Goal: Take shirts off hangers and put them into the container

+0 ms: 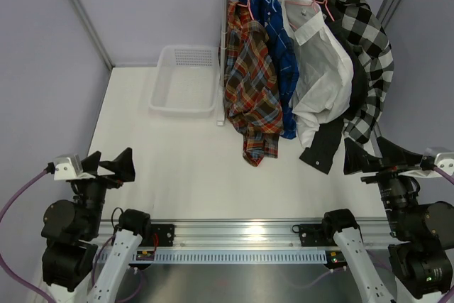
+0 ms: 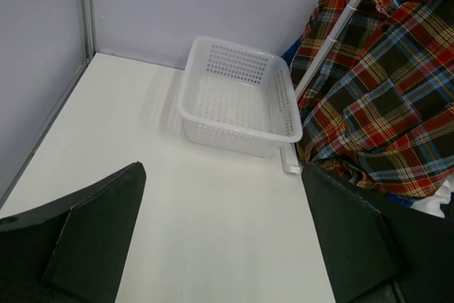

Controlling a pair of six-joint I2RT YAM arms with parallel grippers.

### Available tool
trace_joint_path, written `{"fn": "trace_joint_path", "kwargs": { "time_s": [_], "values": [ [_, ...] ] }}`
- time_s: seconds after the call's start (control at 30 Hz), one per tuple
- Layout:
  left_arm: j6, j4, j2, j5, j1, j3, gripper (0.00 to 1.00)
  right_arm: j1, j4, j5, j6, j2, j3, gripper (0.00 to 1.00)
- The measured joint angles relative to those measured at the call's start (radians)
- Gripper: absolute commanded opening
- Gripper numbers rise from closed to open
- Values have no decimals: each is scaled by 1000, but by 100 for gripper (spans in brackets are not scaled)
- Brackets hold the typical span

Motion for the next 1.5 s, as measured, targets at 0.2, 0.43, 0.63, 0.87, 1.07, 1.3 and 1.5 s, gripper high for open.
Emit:
{"fn": "trace_joint_path", "kwargs": {
  "time_s": [0.2, 0.43, 0.63, 0.87, 1.07, 1.3, 1.5],
  "values": [
    [-2, 0, 21, 19, 0, -9, 99, 0, -10, 2, 35, 41, 4, 99],
    [-18, 1, 184, 64, 0, -9, 99, 0, -56, -27, 122, 277, 39, 100],
    [-35, 45, 275, 82, 0, -48, 99, 1, -66, -112, 133, 467, 80, 99],
    [-45, 167, 224, 82, 0, -209, 99, 6, -13, -150, 98, 752, 323, 99],
    [-44, 190, 195, 81, 0, -279, 99, 146, 36, -108, -23, 1072, 600, 91],
    [-44, 214, 158, 82, 0, -285, 99, 211, 33, -75, -130, 1360, 851, 76],
    [-44, 215, 158, 82, 0, -291, 99, 212, 17, -72, -173, 1518, 1003, 67]
  ]
}}
